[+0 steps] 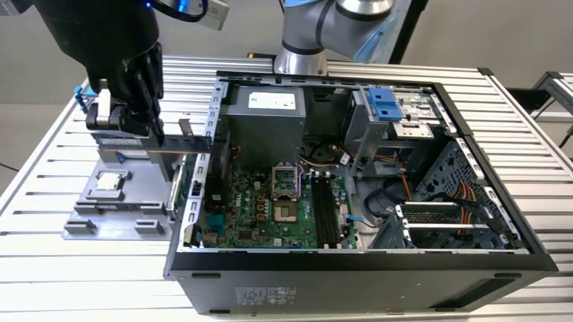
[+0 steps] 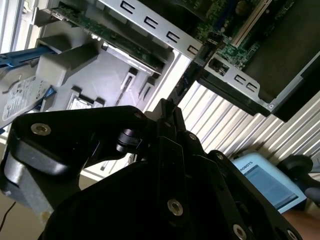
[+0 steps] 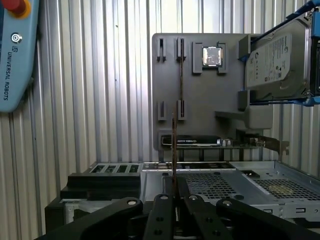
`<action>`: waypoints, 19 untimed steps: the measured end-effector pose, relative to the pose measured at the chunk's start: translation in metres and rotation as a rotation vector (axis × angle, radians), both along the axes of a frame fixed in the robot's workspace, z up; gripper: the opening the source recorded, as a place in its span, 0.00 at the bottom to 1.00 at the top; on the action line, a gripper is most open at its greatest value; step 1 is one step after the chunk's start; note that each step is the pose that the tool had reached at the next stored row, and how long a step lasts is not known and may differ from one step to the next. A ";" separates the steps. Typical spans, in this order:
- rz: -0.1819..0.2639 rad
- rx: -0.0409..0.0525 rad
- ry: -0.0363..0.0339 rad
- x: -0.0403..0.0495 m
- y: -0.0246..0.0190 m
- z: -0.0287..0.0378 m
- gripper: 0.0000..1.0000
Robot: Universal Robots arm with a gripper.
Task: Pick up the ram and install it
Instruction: 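Pick up the ram and move it above insertion slot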
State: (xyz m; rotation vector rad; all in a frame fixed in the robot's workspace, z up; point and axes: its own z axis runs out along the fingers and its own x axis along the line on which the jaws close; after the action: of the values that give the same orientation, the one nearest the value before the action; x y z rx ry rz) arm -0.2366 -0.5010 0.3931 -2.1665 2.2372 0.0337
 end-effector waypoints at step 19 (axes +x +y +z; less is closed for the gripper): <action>0.000 -0.0001 0.0004 0.0200 0.0000 0.0000 0.00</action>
State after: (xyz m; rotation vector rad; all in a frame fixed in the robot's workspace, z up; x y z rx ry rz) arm -0.2166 -0.5010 0.3932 -2.1667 2.2375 0.0341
